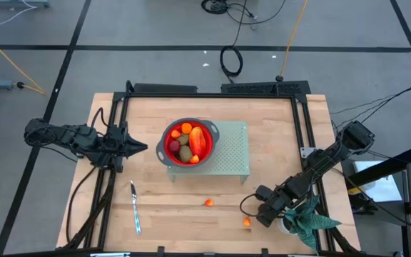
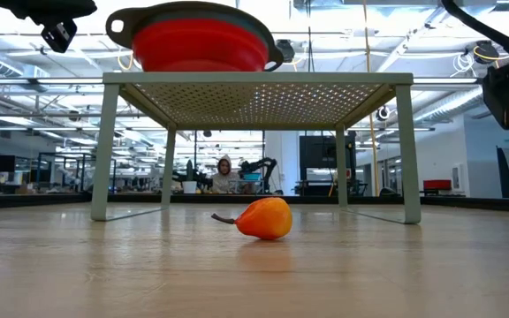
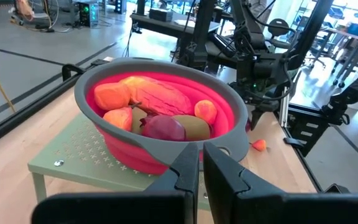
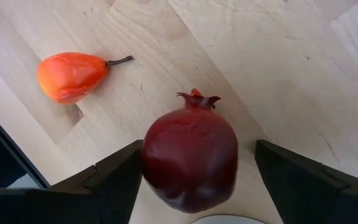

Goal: Pick & Place Fruit
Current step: Put the pomegranate fruit into the strainer

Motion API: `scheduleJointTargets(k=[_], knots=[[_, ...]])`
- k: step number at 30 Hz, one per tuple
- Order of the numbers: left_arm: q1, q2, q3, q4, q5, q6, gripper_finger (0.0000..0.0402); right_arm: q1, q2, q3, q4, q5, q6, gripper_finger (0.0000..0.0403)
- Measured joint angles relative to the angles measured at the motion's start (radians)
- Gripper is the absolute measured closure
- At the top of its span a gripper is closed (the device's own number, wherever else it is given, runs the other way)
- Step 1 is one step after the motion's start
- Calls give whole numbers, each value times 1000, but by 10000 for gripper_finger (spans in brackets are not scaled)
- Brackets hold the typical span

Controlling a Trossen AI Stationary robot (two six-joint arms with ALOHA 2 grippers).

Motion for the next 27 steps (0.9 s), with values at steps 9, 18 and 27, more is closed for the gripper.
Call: scheduleJointTargets(k=[9,18,27], knots=[[0,0,0,0,0,0,380,-2,1,-1,-18,3,2,188],[0,0,0,2,0,-1,380,-28,-50,-2,9,29,-33,223],[0,0,0,61,-1,5,380,-90,-239,-2,127,9,-112,223]])
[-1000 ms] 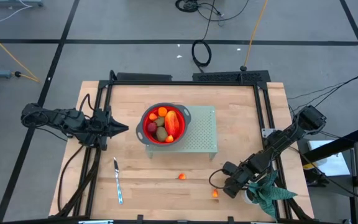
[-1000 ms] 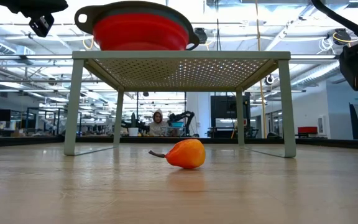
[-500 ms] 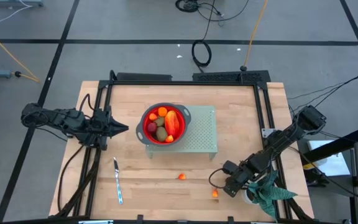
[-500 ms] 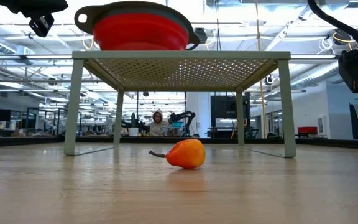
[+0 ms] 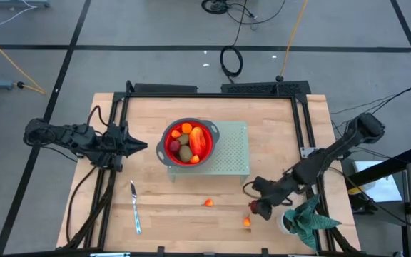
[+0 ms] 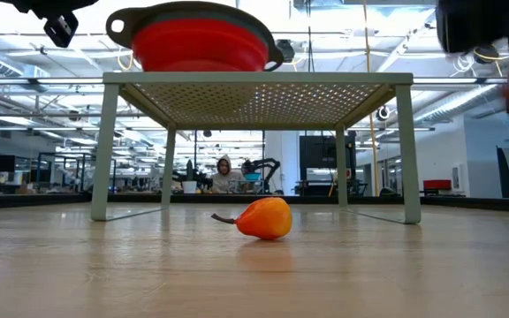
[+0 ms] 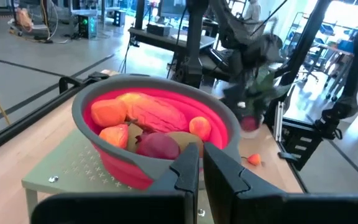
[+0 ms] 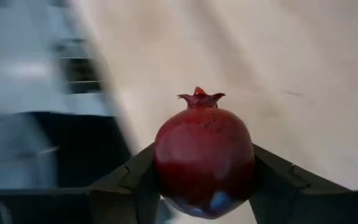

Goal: Pick & Place Fruit
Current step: Put the pomegranate fruit into the strainer

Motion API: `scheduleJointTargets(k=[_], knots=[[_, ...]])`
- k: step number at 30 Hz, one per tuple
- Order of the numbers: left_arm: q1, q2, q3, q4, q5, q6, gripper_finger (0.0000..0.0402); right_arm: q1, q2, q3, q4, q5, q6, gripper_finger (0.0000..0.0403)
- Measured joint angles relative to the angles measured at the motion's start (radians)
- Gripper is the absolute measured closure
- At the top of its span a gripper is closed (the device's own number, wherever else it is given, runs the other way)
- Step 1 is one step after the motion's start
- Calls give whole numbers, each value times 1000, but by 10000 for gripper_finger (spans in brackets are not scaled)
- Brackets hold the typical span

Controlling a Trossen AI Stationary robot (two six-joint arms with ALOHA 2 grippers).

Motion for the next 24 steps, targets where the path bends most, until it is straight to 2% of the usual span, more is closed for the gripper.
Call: scheduleJointTargets(k=[3,12,19,24], knots=[[0,0,0,2,0,-2,380,-19,-70,0,95,6,-56,222],[0,1,0,46,-3,0,380,-102,-207,1,353,197,-304,223],[0,1,0,55,-3,-30,380,-179,-226,2,480,203,-471,220],[0,26,0,176,-3,-80,380,-241,-226,2,559,204,-631,223]])
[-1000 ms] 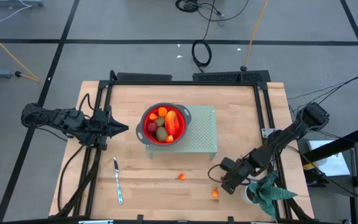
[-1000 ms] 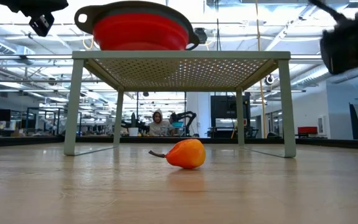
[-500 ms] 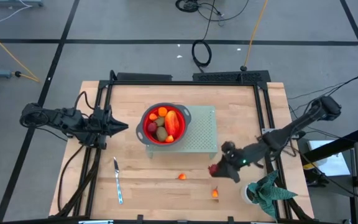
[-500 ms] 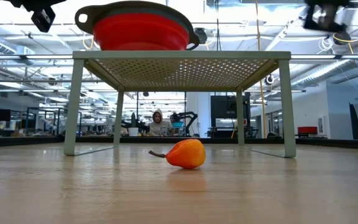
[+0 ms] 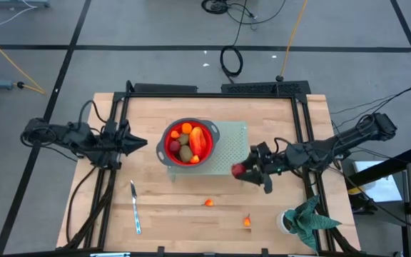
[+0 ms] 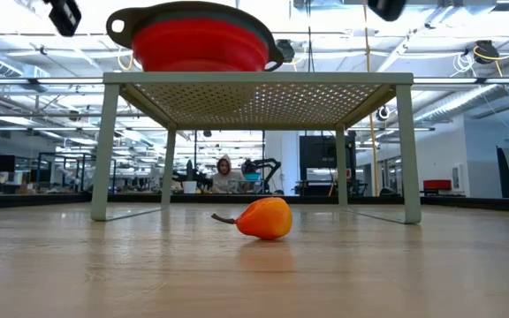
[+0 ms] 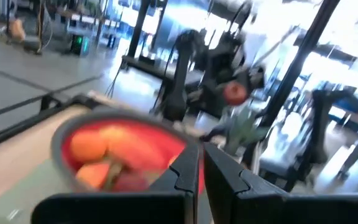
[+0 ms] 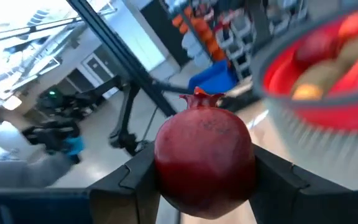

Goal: Pick & Place Fruit
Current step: Put the pomegranate fruit into the strainer

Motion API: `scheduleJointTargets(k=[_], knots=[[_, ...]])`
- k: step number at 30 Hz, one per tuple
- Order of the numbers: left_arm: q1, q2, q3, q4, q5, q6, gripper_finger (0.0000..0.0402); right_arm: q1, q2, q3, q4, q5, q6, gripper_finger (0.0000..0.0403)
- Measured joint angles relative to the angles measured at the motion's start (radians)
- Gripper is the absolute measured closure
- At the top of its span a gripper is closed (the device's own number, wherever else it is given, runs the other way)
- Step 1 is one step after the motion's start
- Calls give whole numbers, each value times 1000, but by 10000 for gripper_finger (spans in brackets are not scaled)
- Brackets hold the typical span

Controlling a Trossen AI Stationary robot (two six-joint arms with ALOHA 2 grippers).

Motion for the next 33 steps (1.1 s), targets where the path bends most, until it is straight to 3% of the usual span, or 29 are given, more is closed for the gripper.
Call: scheduleJointTargets(k=[8,14,17,23,33], knots=[[0,162,0,351,0,145,380,-73,0,0,83,111,-293,221],[0,328,1,631,18,335,380,-108,6,0,104,129,-369,218],[0,406,34,696,19,420,380,-117,8,0,111,127,-388,219],[0,572,214,618,42,553,380,-126,10,0,110,126,-388,219],[0,833,657,100,50,734,377,-125,10,0,109,125,-388,221]])
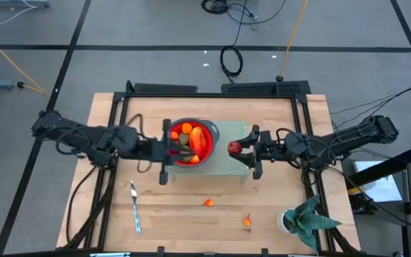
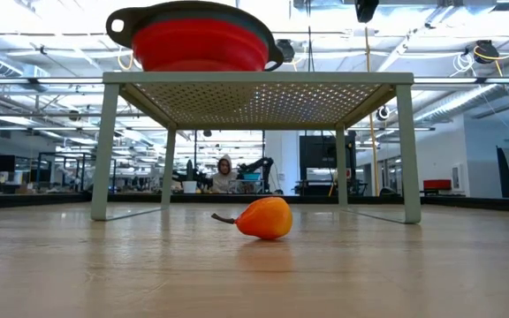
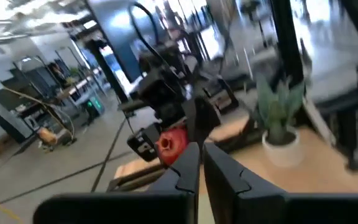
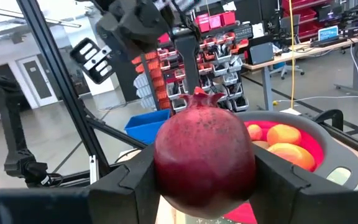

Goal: Pick & Place Fruit
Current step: Put the pomegranate fruit into the strainer

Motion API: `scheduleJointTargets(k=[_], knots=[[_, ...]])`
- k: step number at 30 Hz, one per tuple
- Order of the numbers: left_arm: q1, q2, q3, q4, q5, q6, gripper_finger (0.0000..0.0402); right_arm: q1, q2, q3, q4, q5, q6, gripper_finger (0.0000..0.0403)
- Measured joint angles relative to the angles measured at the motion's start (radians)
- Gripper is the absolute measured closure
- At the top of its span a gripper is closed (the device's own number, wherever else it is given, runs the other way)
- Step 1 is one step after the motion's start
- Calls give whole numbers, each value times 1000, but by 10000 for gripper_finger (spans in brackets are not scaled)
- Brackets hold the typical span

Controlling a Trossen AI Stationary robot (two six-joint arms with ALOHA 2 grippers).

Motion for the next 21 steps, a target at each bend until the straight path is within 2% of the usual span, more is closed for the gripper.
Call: scheduleJointTargets(k=[5,9,15,18,21], knots=[[0,108,180,-158,-4,115,342,0,0,0,-4,0,0,216],[2,172,262,-193,-5,234,296,0,0,0,-5,-3,18,220],[8,243,310,-190,-89,339,219,0,0,0,-14,-4,71,216],[20,269,311,-183,-102,349,183,0,0,0,-13,-7,105,217],[34,292,311,-183,-102,351,156,-3,0,0,-8,-56,151,221]])
